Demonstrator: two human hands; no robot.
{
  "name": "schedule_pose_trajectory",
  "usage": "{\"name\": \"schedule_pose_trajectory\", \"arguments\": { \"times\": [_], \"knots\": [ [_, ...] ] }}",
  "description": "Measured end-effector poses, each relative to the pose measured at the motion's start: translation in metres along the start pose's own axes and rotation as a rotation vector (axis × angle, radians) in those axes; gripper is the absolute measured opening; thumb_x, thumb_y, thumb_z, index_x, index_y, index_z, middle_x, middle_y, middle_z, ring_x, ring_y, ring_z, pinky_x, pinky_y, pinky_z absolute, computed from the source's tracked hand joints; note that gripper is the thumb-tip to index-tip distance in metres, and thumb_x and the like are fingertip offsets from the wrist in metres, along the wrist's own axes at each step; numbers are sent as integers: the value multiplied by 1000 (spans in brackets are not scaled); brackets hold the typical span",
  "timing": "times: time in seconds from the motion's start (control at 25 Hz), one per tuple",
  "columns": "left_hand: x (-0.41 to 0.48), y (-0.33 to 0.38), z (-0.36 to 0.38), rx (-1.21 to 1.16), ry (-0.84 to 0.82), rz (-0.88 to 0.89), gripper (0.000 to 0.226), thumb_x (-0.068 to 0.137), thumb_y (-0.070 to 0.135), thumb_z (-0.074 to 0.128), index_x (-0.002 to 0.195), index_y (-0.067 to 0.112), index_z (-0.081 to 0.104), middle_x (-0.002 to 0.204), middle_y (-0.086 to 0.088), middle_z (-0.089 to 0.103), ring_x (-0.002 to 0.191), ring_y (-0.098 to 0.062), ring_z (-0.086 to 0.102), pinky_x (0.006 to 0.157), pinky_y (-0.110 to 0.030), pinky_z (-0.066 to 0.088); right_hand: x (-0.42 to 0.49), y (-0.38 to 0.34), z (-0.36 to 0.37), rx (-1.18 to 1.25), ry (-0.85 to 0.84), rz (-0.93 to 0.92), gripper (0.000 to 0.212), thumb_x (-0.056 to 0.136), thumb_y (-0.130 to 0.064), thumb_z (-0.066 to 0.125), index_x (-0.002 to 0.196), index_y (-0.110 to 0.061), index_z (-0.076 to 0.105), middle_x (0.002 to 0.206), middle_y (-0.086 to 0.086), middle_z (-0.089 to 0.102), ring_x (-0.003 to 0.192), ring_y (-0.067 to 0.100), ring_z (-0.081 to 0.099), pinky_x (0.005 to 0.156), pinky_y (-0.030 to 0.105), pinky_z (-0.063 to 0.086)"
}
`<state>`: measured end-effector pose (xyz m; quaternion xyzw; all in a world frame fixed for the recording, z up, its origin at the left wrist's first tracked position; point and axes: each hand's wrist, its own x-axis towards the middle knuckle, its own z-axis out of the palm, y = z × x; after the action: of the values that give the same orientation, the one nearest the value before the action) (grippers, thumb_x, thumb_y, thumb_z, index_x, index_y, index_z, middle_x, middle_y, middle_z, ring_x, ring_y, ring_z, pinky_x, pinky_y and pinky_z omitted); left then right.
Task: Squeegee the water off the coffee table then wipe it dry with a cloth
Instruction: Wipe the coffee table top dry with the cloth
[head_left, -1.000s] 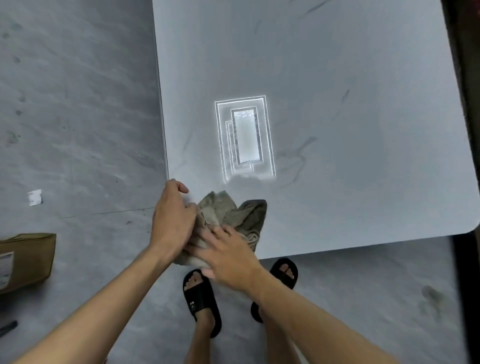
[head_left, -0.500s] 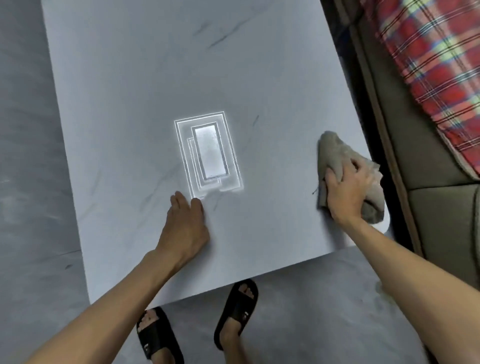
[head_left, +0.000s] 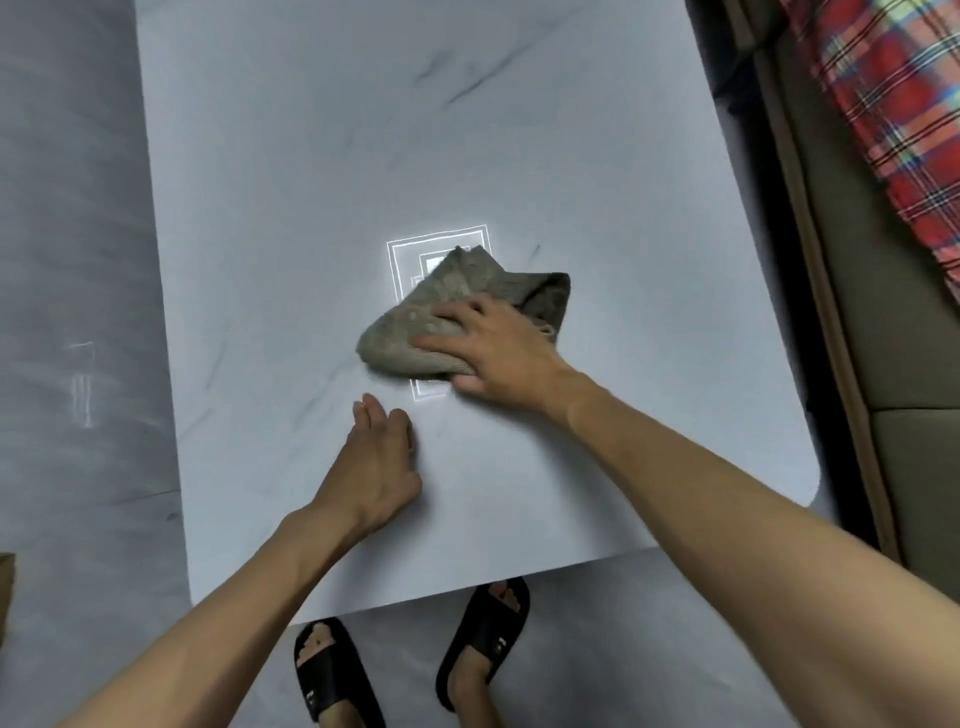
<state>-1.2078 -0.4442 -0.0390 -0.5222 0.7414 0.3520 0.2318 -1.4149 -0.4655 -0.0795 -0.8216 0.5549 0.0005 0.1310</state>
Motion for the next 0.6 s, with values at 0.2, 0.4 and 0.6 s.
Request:
{"name": "schedule_pose_trajectory", "arguments": {
  "times": [0.2,0.4,0.6],
  "knots": [
    [-4,-1,2,-87,48,2,23,76,-1,42,95,13,41,145,-22,30,137,-40,31,72,-30,39,-113,65,-3,167,352,1011,50,79,-28,57,128,-20,56,133,15,49,115,40,45,99,45,34],
    [-25,-36,-13,-451,191,-79,21,79,4,43,87,24,44,85,-3,61,68,-25,54,53,-30,37,-18,29,-9,73,256,1405,53,87,-37,54,137,-26,41,139,28,39,130,47,31,104,51,27],
    [-49,-91,-14,-653,336,-265,16,87,8,45,89,23,51,102,1,67,91,-24,62,64,-26,44,78,-108,13,39,204,481,57,76,-39,60,132,-32,52,135,9,50,126,35,41,90,44,41]
  ]
}}
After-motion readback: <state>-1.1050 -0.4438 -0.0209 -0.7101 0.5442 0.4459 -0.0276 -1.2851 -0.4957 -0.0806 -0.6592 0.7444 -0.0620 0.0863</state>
